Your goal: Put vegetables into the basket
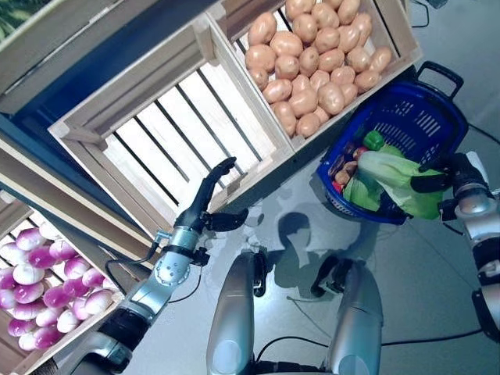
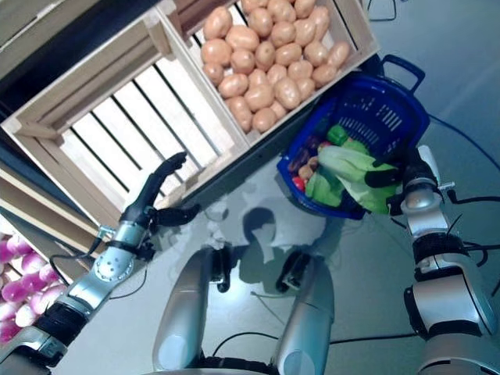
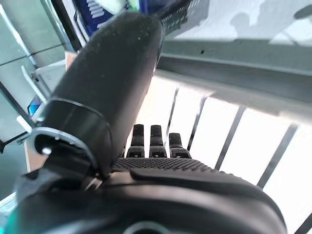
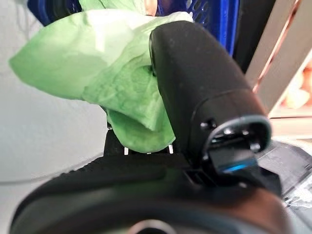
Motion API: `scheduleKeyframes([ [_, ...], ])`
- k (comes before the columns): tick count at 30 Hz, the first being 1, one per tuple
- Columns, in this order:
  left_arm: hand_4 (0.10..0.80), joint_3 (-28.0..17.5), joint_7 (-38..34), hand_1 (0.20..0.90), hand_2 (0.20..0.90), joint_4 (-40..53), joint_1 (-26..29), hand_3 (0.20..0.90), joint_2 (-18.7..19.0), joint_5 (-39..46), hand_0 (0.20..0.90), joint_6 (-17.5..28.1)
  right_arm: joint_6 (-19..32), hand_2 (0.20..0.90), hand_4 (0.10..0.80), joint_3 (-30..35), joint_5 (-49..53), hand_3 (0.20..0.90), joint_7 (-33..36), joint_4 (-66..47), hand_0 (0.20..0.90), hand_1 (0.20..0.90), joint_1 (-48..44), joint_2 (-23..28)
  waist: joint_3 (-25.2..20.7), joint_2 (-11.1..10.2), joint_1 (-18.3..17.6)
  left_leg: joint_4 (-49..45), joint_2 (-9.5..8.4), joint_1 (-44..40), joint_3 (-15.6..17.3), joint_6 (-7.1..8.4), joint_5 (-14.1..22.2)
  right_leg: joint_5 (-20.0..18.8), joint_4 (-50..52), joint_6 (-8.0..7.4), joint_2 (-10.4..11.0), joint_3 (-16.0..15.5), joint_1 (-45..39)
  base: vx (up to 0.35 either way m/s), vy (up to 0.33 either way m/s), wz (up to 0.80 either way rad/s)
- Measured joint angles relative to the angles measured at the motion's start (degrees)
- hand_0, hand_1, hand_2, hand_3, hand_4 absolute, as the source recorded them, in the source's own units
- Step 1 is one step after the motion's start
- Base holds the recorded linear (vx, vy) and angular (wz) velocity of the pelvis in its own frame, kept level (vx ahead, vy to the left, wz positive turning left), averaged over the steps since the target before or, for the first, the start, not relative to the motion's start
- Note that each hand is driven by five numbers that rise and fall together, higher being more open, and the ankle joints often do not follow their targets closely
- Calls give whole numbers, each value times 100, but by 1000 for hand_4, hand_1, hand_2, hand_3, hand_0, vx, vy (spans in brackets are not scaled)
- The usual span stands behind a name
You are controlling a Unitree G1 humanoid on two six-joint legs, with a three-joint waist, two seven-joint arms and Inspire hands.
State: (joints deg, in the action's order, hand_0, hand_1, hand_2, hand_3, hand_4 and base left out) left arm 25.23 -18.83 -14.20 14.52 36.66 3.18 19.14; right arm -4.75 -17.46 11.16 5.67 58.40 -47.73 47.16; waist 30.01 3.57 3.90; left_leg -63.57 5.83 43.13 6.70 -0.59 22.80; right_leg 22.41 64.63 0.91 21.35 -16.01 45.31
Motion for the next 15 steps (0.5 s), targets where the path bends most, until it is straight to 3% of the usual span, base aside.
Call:
scheduleKeyframes([
  [1,800,43,-47,900,900,12,3,900,3,0,900,23,-20,900,800,1,82,900,7,-2,900,900,-39,0,1,3,-6,-106,6,107,-6,-3,24,15,96,22,13,12,105,0,0,0],
  [6,800,105,-220,900,900,110,4,900,-7,2,900,129,-39,900,800,18,274,900,384,-58,900,900,-184,0,9,23,4,-611,9,622,-16,-16,140,138,592,72,94,136,647,-13,17,1],
  [15,800,127,-240,900,900,127,5,900,-6,3,900,143,-77,900,800,19,274,900,427,-97,900,900,-283,72,10,28,-17,-725,40,633,-46,-12,185,194,707,82,89,150,656,0,0,0],
])
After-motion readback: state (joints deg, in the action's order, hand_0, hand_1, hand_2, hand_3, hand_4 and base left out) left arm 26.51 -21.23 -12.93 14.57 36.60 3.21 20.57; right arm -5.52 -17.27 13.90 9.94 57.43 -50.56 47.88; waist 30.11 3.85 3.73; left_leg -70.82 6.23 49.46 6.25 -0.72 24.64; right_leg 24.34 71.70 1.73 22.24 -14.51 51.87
